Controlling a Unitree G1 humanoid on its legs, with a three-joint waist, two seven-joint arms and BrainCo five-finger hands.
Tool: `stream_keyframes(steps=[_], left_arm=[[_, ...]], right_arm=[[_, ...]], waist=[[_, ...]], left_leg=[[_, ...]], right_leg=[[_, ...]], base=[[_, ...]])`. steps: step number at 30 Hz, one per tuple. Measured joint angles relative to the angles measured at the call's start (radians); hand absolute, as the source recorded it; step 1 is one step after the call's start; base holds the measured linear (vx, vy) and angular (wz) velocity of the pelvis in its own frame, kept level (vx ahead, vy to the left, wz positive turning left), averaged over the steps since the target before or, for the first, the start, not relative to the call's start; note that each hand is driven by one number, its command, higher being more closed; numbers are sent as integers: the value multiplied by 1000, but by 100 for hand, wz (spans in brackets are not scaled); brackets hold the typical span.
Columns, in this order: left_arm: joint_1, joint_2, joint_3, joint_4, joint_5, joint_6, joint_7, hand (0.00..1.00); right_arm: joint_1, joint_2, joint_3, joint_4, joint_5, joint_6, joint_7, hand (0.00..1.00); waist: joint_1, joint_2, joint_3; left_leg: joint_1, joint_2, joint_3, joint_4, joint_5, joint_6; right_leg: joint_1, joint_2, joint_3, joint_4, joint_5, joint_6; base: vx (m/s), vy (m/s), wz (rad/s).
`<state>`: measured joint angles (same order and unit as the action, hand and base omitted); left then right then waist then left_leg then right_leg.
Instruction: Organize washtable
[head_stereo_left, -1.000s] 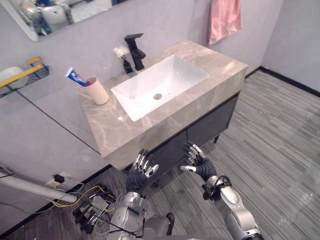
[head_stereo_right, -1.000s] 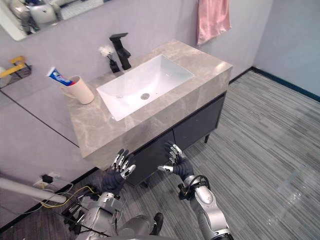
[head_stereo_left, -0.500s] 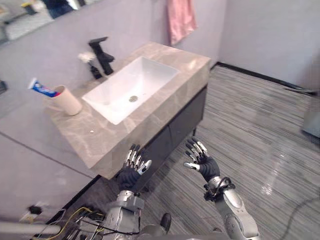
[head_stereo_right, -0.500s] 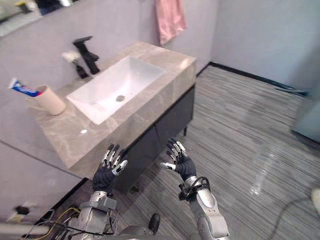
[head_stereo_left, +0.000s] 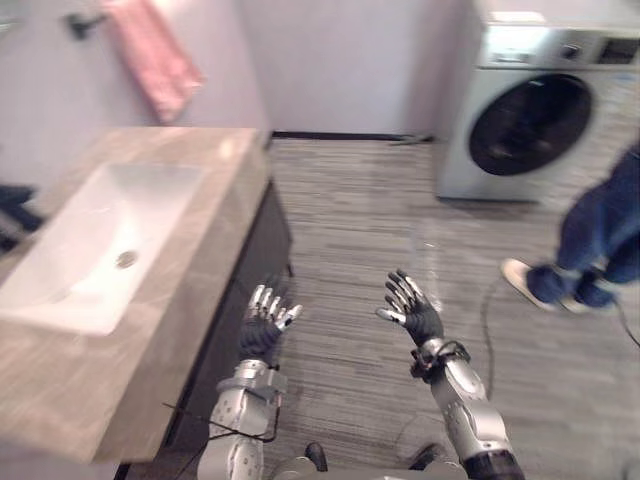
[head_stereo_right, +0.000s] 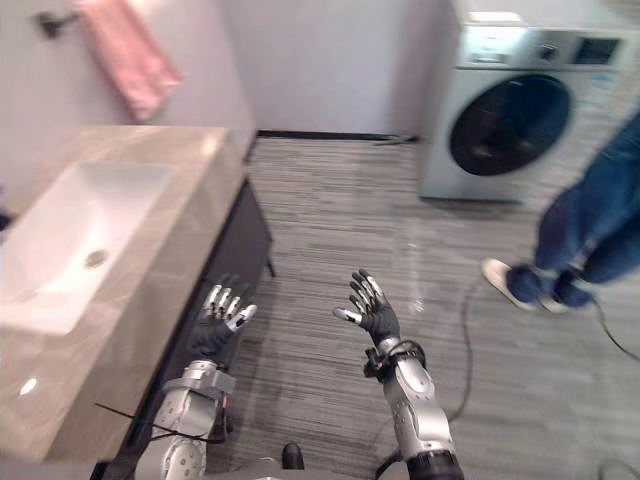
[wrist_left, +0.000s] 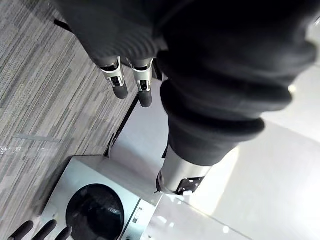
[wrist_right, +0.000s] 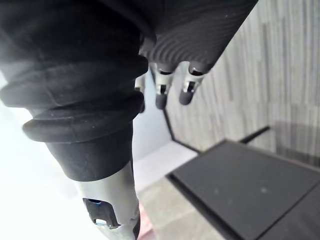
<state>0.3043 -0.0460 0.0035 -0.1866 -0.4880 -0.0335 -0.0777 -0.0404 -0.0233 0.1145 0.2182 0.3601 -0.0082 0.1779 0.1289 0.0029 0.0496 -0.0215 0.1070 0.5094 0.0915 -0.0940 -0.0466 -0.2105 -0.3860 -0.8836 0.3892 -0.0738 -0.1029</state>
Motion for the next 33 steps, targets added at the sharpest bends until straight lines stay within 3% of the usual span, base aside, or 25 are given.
stream_keyframes(steps=[1,2,4,8,10,12,13,14,16,17,20,22,23,24,25,26,27,28,30,32,33], left_arm=[[2,-11,24,1,-8,1,21,0],[2,-13,26,1,-9,1,24,0],[2,-20,29,2,-8,-2,39,0],[0,-26,32,46,-3,-12,66,0],[-8,-26,36,77,16,-13,69,0],[-18,-26,53,105,40,-16,86,0],[-18,-26,60,107,40,-17,90,0],[-10,-25,78,115,40,-21,103,0],[-7,-17,82,124,39,-22,105,0],[-6,-16,81,128,39,-22,104,0],[42,-20,83,148,39,-25,105,0],[107,-27,83,148,37,-37,104,0],[121,-32,80,148,36,-42,105,0],[135,-32,84,162,30,-48,106,0],[134,-30,85,161,28,-53,107,0],[113,-30,67,151,28,-67,105,0],[108,-31,54,135,29,-75,102,0],[111,-33,33,121,29,-78,101,0],[119,-35,17,118,30,-79,98,0],[128,-38,25,105,31,-84,97,0],[128,-38,48,110,31,-84,98,0]], right_arm=[[-46,4,27,30,-1,0,1,0],[-55,0,29,37,-1,0,1,0],[-44,-8,31,36,-10,-5,-1,0],[24,-27,-70,-36,-7,-10,-18,0],[47,-27,-144,-49,-10,-18,-42,0],[48,-31,-193,-61,-10,-26,-75,0],[48,-34,-196,-67,-8,-27,-80,0],[49,-35,-193,-76,-7,-31,-90,0],[53,-30,-194,-78,-6,-35,-92,0],[57,-26,-194,-78,-6,-35,-92,0],[82,-9,-190,-67,7,-40,-92,0],[78,-13,-190,-37,28,-53,-90,0],[82,-24,-186,-40,31,-54,-88,0],[101,-30,-183,-28,35,-50,-86,0],[123,-25,-178,-38,35,-50,-83,0],[156,-17,-183,-49,35,-52,-83,0],[166,-6,-182,-50,34,-48,-81,0],[182,14,-183,-91,32,-42,-74,0],[210,31,-186,-156,28,-49,-75,0],[218,48,-188,-164,14,-53,-76,0],[216,61,-197,-148,0,-52,-80,0]], waist=[[13,7,2],[6,12,3],[-15,16,0],[-71,9,-4],[-78,10,-4],[-90,12,-4],[-87,14,-4],[-82,15,-5],[-82,19,-3],[-81,19,-1],[-60,18,4],[-59,23,9],[-57,43,6],[-44,62,0],[-64,62,-6],[-86,44,-11],[-69,35,-4],[-58,20,-5],[-60,26,-4],[-55,31,-4],[-37,32,2]], left_leg=[[9,35,101,34,-30,-13],[18,47,138,37,-36,-20],[71,86,265,57,-71,-62],[124,127,341,104,-115,-75],[141,153,297,165,-130,-76],[112,192,142,363,-137,-49],[88,201,77,440,-128,-26],[2,197,-115,631,-105,54],[-88,173,-308,736,-170,88],[-114,168,-362,751,-184,90],[-184,115,-601,704,-223,39],[-187,17,-840,475,-250,-20],[-171,10,-879,376,-245,-29],[-146,-33,-851,328,-204,-68],[-153,-46,-848,325,-195,-54],[-150,-71,-851,330,-185,-35],[-142,-89,-825,340,-182,-31],[-139,-106,-780,372,-188,-21],[-127,-120,-724,390,-194,-12],[-98,-109,-624,376,-220,35],[-90,-97,-562,360,-228,57]], right_leg=[[-9,62,12,-80,44,33],[-8,97,30,-130,67,41],[12,233,155,-304,156,41],[29,341,302,-428,210,32],[31,373,388,-431,209,31],[32,416,523,-435,206,27],[33,426,562,-438,206,26],[34,447,655,-440,208,21],[41,467,756,-444,195,9],[45,469,786,-444,193,10],[89,444,962,-439,173,40],[96,386,1075,-413,135,98],[94,382,1092,-412,129,115],[110,336,1164,-423,124,142],[112,323,1163,-414,111,167],[136,329,1156,-376,114,195],[142,324,1117,-371,116,195],[143,304,1104,-373,131,217],[138,286,1121,-361,151,244],[109,280,1123,-335,172,238],[90,274,1026,-317,173,214]], base=[[40,-86,-263],[23,-53,-219],[49,-45,-173],[86,27,-141],[114,135,-139],[142,156,-172],[165,158,-216],[154,140,-178],[192,201,-166],[209,259,-150],[146,302,-154],[46,456,-153],[-11,545,-172],[43,435,-108],[164,575,-42],[308,330,15],[300,303,-36],[187,216,-77],[39,257,-81],[-39,263,-129],[-75,151,-125]])
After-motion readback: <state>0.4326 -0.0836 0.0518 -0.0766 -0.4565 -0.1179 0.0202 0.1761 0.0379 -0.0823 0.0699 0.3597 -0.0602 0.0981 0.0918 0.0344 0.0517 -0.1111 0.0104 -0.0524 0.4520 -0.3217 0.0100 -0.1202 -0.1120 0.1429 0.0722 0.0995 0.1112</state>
